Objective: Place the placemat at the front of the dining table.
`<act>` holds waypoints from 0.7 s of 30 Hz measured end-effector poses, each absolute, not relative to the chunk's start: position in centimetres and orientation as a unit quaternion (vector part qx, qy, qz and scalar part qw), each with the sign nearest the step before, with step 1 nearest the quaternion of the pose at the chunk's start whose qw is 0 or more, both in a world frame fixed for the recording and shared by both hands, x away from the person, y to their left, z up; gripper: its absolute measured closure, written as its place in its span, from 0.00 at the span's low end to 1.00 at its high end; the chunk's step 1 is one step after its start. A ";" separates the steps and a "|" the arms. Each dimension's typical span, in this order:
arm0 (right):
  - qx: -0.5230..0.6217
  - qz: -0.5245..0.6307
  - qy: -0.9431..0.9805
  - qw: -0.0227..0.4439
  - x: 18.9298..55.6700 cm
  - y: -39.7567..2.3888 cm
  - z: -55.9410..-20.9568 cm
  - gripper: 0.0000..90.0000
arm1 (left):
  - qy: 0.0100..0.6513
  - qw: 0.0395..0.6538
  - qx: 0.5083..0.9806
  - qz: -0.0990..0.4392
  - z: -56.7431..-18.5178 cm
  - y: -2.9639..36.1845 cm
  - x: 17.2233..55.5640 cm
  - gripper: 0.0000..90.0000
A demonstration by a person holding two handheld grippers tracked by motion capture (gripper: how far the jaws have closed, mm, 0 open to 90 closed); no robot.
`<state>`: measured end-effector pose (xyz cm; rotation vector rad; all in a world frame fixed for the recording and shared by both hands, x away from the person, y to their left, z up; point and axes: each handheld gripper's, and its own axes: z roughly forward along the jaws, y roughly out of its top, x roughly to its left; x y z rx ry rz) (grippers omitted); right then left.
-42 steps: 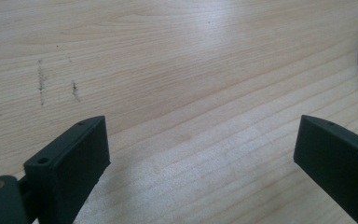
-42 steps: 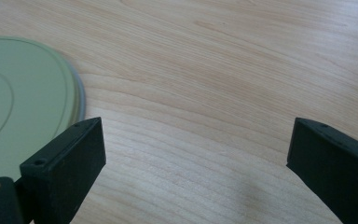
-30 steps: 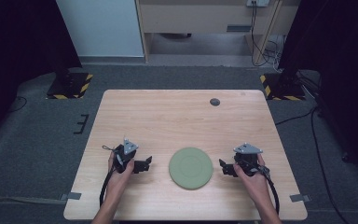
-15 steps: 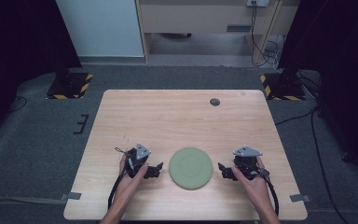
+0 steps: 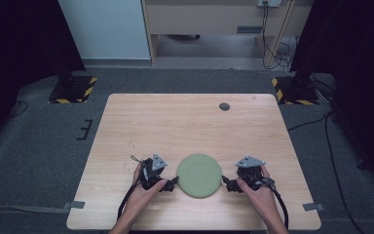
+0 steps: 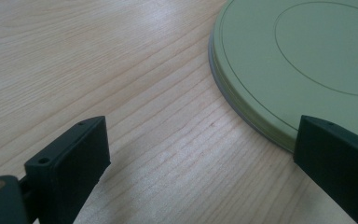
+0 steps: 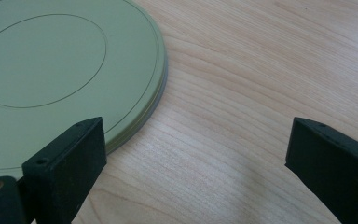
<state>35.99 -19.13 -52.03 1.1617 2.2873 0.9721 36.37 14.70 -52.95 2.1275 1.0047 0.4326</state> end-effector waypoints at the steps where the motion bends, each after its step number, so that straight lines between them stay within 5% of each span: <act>1: 0.416 0.346 0.818 0.196 36.0 -19.0 -52.1 0.06 | 0.389 0.367 0.828 0.168 -52.9 14.7 36.4 0.03; 21: 0.424 0.338 0.813 0.210 36.1 -18.1 -52.6 0.01 | 0.407 0.362 0.819 0.179 -53.1 14.3 37.0 0.00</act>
